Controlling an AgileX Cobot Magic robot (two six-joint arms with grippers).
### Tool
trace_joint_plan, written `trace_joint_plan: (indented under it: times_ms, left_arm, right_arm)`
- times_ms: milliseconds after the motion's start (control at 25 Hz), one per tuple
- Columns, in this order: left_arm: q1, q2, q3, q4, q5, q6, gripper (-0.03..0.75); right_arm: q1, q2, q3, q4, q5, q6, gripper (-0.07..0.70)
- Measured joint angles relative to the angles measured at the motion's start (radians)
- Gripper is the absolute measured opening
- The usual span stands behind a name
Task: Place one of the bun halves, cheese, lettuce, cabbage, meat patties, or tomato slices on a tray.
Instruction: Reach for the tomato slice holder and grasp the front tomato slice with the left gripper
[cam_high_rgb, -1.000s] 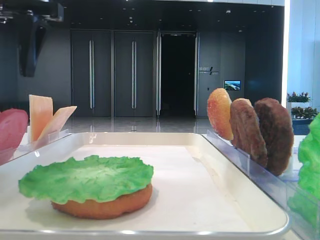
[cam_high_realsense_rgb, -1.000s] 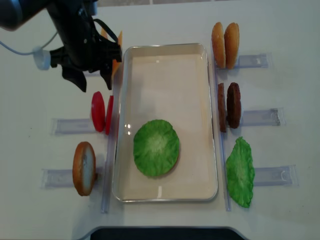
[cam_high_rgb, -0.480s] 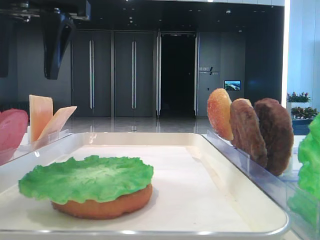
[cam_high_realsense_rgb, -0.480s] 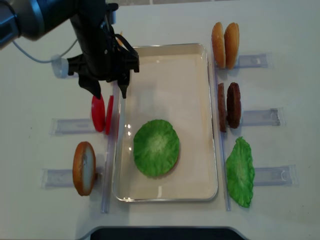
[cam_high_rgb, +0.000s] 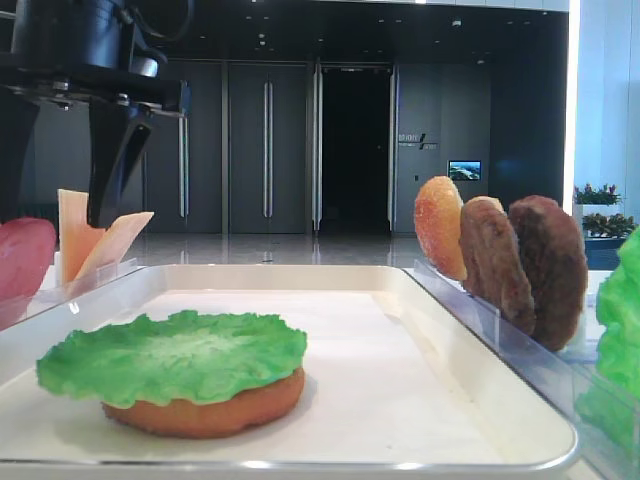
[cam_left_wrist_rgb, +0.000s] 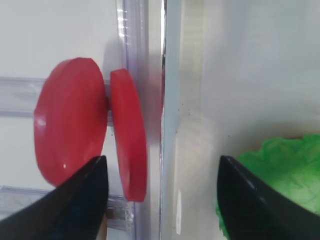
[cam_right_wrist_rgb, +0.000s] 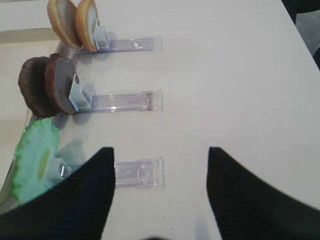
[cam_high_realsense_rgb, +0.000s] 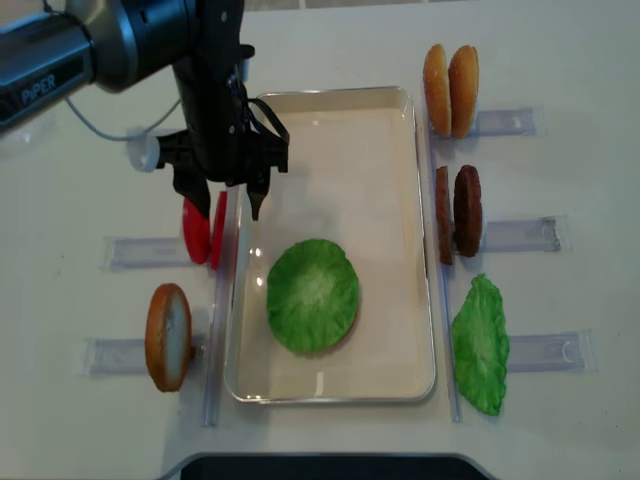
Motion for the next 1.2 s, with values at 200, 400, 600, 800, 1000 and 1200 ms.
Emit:
trace_joint_plan:
  times_ms: [200,400,600,800,1000,1200]
  left_arm:
    - [0.0,0.023,0.0,0.022,-0.001,0.001,0.517]
    - [0.0,0.051,0.0,0.041,-0.002,0.009,0.517]
    - [0.0,0.075,0.0,0.049,-0.003,0.019,0.515]
    - [0.0,0.092,-0.001,0.052,-0.003,0.029,0.391]
    - [0.0,0.092,-0.001,0.068,0.004,0.031,0.124]
    - [0.0,0.092,-0.001,0.076,0.015,0.037,0.055]
  right_arm:
    - [0.0,0.0,0.0,0.0,0.0,0.0,0.419]
    - [0.0,0.0,0.0,0.0,0.0,0.0,0.419]
    - [0.0,0.0,0.0,0.0,0.0,0.0,0.419]
    - [0.0,0.0,0.0,0.0,0.0,0.0,0.419]
    - [0.0,0.0,0.0,0.0,0.0,0.0,0.419]
    - [0.0,0.0,0.0,0.0,0.0,0.0,0.419]
